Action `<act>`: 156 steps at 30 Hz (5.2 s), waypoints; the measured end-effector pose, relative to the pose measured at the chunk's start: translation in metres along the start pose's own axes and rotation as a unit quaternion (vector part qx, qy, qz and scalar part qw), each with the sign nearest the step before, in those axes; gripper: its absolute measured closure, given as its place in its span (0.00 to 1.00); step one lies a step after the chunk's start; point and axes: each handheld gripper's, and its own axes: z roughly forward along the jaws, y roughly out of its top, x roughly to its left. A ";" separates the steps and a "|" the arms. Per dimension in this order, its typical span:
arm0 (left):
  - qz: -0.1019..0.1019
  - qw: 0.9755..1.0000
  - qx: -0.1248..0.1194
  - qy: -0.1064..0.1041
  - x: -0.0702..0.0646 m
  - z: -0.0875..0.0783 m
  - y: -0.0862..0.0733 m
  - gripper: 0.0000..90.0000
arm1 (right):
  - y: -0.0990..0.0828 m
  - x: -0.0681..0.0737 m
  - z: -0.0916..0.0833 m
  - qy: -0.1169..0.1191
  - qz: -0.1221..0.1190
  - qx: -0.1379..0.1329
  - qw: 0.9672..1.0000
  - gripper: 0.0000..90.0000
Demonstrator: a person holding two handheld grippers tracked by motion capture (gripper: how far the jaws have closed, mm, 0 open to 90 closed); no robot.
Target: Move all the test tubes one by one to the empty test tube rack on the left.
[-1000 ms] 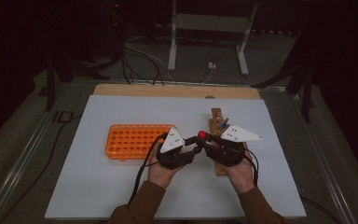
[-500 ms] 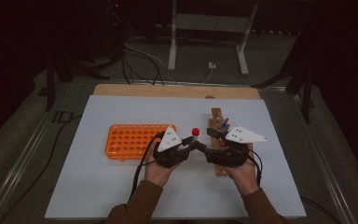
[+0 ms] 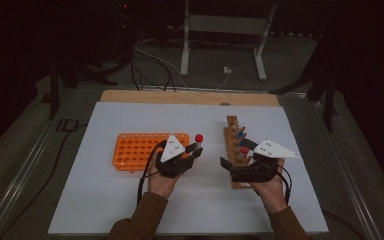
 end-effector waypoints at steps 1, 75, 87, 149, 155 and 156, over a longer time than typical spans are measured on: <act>-0.001 1.000 0.000 0.003 0.001 0.000 -0.001 0.84 | -0.001 -0.001 -0.002 -0.002 0.000 -0.001 1.000 0.00; -0.075 0.994 0.030 0.072 0.023 -0.034 -0.042 0.02 | -0.044 -0.036 0.001 -0.059 0.002 0.058 0.997 0.37; -0.084 0.994 0.005 0.075 0.023 -0.052 -0.041 0.01 | -0.045 -0.039 0.011 -0.082 0.007 0.064 0.995 0.78; -0.010 1.000 0.018 -0.001 -0.032 0.001 -0.009 0.10 | -0.001 -0.003 -0.002 -0.012 -0.004 0.021 1.000 0.83; -0.008 0.999 0.029 -0.018 -0.043 0.016 -0.006 0.22 | -0.005 0.006 0.005 -0.001 -0.011 0.032 0.999 0.83; -0.006 0.999 0.030 -0.019 -0.045 0.018 -0.006 0.22 | -0.005 0.006 0.005 -0.001 -0.011 0.032 0.999 0.83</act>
